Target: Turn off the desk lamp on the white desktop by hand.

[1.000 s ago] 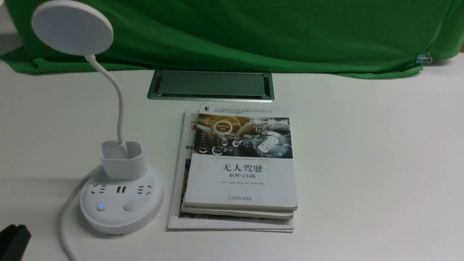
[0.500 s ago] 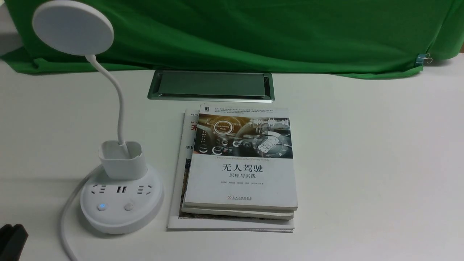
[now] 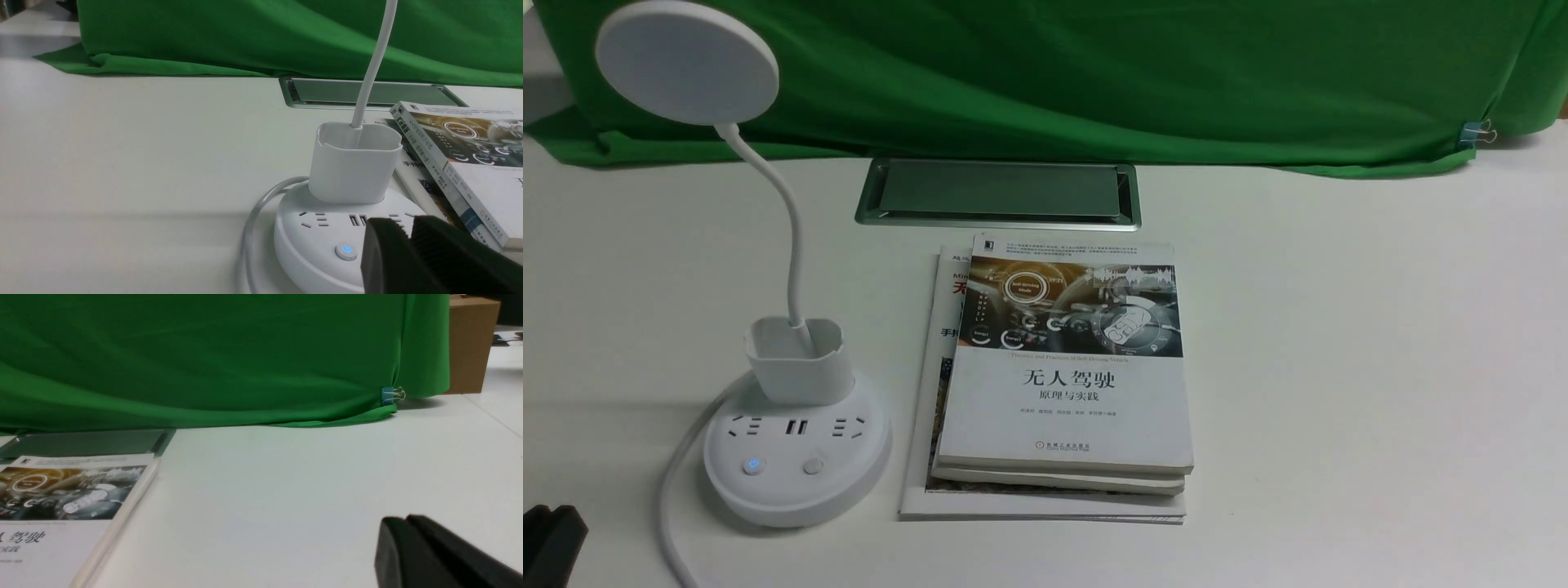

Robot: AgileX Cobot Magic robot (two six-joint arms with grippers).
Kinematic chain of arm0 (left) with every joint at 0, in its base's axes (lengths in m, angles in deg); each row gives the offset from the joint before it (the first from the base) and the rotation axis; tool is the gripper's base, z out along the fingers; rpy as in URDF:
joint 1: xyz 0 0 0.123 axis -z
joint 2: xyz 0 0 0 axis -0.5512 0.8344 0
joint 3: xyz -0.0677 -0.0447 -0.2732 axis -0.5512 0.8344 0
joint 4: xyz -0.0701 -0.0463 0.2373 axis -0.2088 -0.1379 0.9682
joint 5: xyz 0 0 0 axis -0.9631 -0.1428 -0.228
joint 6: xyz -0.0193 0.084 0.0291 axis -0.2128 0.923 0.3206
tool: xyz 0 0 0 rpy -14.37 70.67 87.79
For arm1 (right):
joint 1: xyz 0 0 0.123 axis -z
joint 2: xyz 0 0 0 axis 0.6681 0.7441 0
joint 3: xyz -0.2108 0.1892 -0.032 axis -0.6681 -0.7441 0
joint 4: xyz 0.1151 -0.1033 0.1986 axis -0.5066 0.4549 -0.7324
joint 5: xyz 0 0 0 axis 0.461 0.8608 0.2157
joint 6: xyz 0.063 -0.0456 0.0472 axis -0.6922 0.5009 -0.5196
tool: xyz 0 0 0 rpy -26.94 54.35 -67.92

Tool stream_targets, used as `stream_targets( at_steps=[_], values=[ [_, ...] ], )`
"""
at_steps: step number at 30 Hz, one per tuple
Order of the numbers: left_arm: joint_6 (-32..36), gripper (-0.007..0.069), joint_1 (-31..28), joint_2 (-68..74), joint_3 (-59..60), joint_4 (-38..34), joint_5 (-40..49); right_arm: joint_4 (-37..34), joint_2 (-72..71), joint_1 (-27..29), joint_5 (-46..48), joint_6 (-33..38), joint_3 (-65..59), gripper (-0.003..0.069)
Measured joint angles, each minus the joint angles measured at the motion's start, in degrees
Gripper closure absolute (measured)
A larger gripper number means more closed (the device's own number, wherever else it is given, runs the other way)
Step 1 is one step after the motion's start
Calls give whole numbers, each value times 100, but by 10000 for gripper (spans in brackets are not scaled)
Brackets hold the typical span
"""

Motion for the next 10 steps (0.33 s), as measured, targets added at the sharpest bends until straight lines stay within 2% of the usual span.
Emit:
stream_targets(
  at_steps=[10],
  values=[
    [0, 536, 0, 0, 0, 0, 0, 0, 0, 0, 0, 0, 0, 624]
  ],
)
